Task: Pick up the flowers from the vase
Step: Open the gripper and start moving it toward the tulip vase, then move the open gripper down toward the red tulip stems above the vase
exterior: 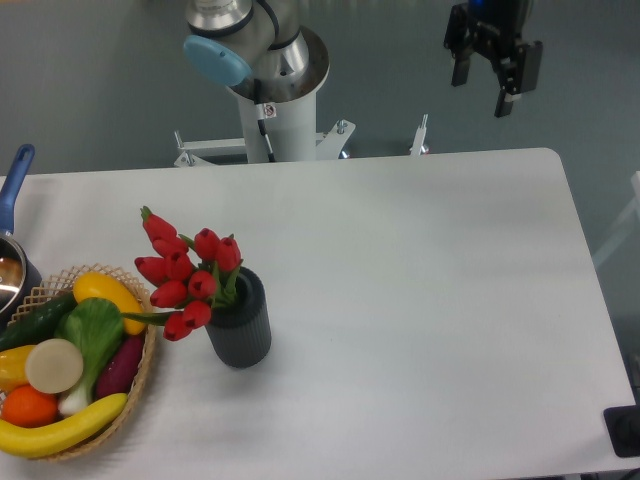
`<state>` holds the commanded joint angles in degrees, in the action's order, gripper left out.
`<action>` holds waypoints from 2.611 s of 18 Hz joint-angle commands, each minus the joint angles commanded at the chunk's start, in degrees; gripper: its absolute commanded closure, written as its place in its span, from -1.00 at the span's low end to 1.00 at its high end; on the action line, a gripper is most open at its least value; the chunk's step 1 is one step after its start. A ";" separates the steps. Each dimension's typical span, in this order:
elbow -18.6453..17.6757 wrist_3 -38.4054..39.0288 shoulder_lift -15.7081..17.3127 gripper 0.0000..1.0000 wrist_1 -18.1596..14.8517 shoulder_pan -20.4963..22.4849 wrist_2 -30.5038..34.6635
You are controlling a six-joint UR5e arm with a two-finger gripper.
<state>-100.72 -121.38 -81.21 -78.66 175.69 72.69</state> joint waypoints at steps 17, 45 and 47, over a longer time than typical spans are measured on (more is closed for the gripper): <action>-5.01 28.81 0.62 -1.00 1.67 -2.19 -21.26; -9.75 41.22 -15.64 -1.00 29.27 -26.98 -34.98; -10.19 41.40 -15.47 -1.00 29.27 -27.68 -34.89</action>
<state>-110.92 -79.98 -96.68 -49.39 148.01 37.79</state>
